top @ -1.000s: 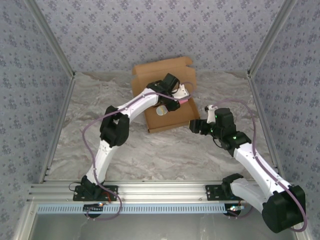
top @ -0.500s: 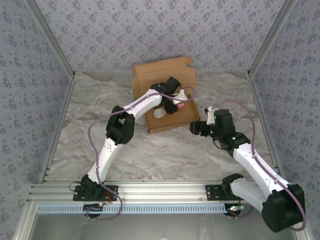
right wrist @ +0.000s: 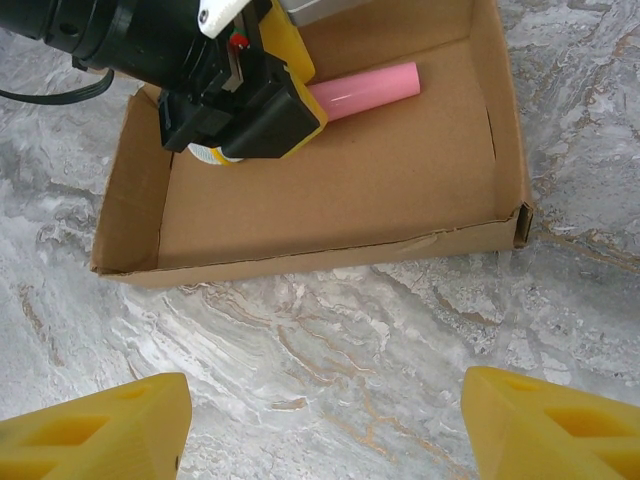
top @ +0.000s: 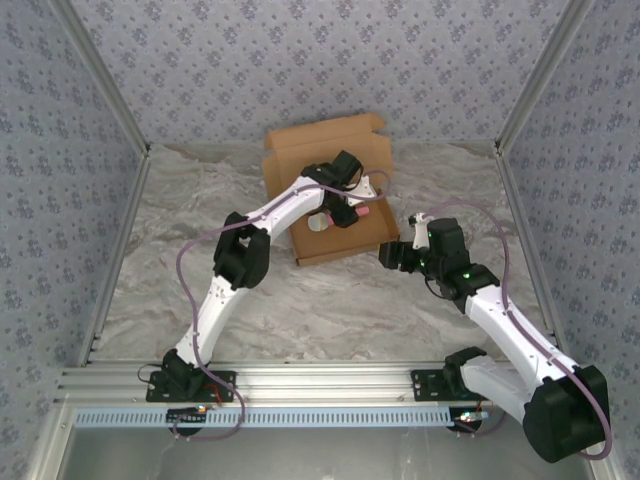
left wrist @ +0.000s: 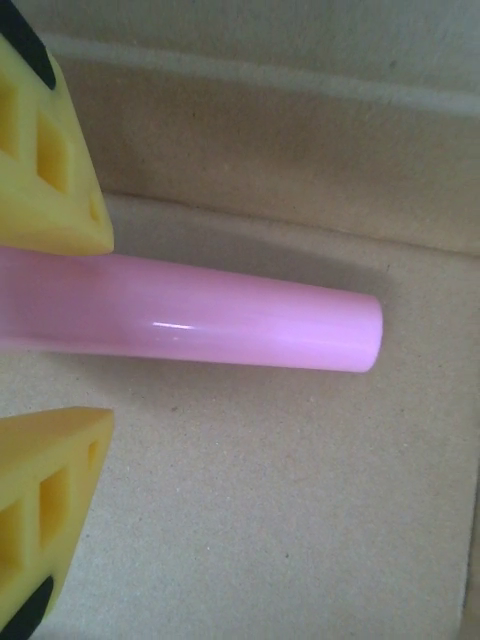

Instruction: Fold the paper box

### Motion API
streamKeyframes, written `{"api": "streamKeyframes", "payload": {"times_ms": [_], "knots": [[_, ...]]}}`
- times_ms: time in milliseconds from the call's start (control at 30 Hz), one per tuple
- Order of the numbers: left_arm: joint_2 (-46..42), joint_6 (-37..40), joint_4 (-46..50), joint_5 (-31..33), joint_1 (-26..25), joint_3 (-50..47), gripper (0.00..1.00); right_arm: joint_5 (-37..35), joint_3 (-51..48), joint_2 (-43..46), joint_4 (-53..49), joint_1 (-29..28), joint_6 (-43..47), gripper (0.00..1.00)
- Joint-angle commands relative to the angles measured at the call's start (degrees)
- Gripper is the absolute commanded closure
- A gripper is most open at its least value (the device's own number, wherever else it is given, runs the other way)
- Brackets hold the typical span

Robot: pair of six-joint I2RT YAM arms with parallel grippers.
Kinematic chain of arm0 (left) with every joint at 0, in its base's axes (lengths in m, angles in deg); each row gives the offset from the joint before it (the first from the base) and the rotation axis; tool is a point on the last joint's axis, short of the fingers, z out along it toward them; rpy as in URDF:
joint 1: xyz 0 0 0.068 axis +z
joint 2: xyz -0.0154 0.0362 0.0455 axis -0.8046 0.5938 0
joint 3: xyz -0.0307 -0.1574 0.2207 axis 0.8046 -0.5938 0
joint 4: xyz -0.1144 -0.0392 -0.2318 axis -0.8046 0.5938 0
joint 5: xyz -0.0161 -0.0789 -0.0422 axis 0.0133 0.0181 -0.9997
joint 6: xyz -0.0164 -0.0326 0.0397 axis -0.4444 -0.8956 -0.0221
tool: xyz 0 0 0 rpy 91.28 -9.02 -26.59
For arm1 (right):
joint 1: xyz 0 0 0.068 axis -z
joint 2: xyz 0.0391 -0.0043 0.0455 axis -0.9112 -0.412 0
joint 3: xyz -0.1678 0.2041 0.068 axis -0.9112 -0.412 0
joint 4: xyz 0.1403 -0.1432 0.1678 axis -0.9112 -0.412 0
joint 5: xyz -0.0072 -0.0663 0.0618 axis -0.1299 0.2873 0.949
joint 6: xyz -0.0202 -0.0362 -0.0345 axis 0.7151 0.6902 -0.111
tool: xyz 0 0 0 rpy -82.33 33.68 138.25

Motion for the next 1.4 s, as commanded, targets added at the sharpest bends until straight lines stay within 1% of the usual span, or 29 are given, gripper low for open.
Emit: {"api": "streamKeyframes", "payload": {"times_ms": [0, 167, 267, 333, 433, 533, 700, 800, 933, 1033, 1133, 1267, 1367], "knots": [[-1.0, 0.0, 2.5, 0.7, 0.0, 1.9, 0.54, -1.2, -0.2, -0.4, 0.3, 0.2, -0.9, 0.26], [-5.8, -1.6, 2.6, 0.3, 0.3, 0.6, 0.49, -2.8, 1.1, -1.6, 0.2, 0.0, -0.9, 0.26], [-10.7, -4.8, 0.1, 0.4, 1.4, -3.0, 0.46, -4.8, 3.0, -3.8, 0.5, -0.2, -1.1, 0.26], [-15.1, -7.9, -3.1, 0.4, 2.3, -7.5, 0.45, -6.8, 4.6, -6.5, 1.3, -0.1, -1.1, 0.25], [-23.7, -13.9, -10.8, 0.0, 4.1, -18.1, 0.43, -7.8, 7.5, -12.7, 3.3, 0.7, -1.2, 0.24], [-33.0, -20.4, -19.6, -1.6, 6.3, -31.2, 0.42, -8.0, 11.3, -20.2, 4.9, 2.0, -1.3, 0.24], [-46.2, -32.5, -33.3, -5.3, 12.0, -51.3, 0.41, -7.7, 18.4, -33.0, 6.7, 4.5, -0.9, 0.24], [-52.1, -38.1, -39.7, -7.4, 16.2, -60.6, 0.41, -9.3, 22.8, -38.8, 6.8, 4.8, 1.1, 0.24], [-58.2, -42.9, -46.1, -9.2, 20.9, -69.9, 0.4, -9.5, 29.1, -46.6, 4.1, 5.2, 3.7, 0.26], [-60.9, -43.4, -47.4, -8.7, 22.5, -73.2, 0.39, -8.6, 32.5, -50.4, 2.2, 5.0, 5.4, 0.28], [-61.9, -43.5, -47.6, -8.7, 23.4, -74.6, 0.39, -8.5, 34.8, -51.9, 1.0, 4.2, 6.8, 0.3], [-62.7, -44.1, -48.5, -8.7, 24.5, -76.2, 0.39, -10.8, 35.1, -51.7, -0.8, 2.1, 8.8, 0.32], [-63.1, -44.7, -49.2, -8.7, 25.5, -76.9, 0.39, -14.0, 34.8, -51.0, -1.9, 0.2, 9.8, 0.35]]}}
